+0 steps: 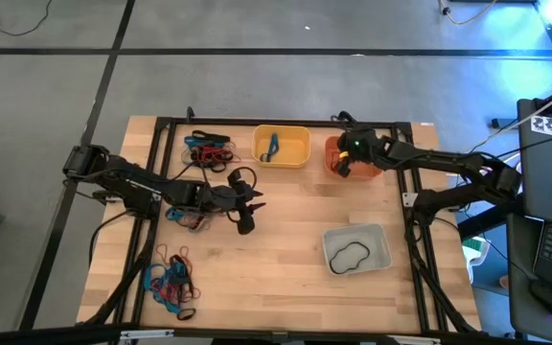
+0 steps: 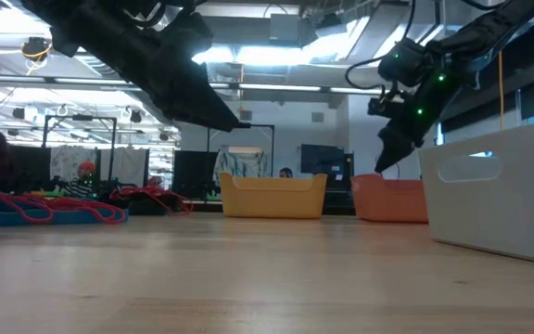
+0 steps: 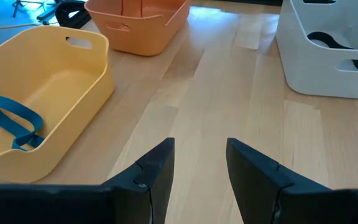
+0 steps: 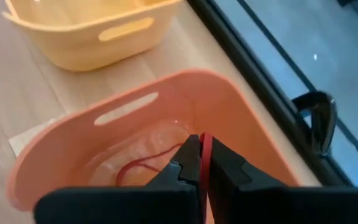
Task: Sort rubber bands into baskets
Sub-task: Put the red rubber band into the orange bin
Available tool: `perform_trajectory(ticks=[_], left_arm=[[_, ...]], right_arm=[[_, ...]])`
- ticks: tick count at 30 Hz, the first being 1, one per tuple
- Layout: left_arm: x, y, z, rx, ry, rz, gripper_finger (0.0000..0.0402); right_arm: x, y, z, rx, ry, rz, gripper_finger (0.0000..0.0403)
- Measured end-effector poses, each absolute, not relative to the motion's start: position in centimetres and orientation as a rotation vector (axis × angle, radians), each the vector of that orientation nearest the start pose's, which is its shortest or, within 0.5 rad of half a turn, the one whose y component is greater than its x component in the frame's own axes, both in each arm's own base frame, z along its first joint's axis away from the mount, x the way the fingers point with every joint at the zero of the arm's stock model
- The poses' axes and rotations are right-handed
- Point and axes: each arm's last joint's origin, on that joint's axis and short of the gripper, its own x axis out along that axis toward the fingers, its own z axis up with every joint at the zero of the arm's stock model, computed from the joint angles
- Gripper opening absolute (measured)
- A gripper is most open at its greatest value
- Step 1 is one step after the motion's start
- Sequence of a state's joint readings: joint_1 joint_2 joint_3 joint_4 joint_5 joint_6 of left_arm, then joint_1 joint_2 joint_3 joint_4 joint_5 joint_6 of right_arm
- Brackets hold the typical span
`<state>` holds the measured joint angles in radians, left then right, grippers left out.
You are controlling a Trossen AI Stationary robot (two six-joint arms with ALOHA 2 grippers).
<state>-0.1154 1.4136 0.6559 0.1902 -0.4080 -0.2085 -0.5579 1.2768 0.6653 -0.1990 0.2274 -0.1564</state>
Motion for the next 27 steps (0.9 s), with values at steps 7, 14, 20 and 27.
perform_trajectory(ticks=[7, 14, 20, 27], left_arm=[[27.7, -2.1, 18.9, -0.055, 0.518, 0.34, 0.0144], [27.4, -2.0, 18.4, -0.053, 0.568, 0.348, 0.0144], [26.6, -1.1, 17.6, -0.068, 0.646, 0.504, 0.0144], [25.6, 1.4, 16.8, -0.116, 0.719, 0.725, 0.0143]], right_arm=[[20.1, -13.3, 20.3, 0.061, 0.944, -0.678, 0.015], [20.2, -12.7, 24.2, 0.135, 0.935, -0.624, 0.0242], [21.2, -10.7, 25.0, 0.127, 0.859, -0.522, 0.026], [23.1, -7.7, 25.0, 0.066, 0.761, -0.402, 0.0261]])
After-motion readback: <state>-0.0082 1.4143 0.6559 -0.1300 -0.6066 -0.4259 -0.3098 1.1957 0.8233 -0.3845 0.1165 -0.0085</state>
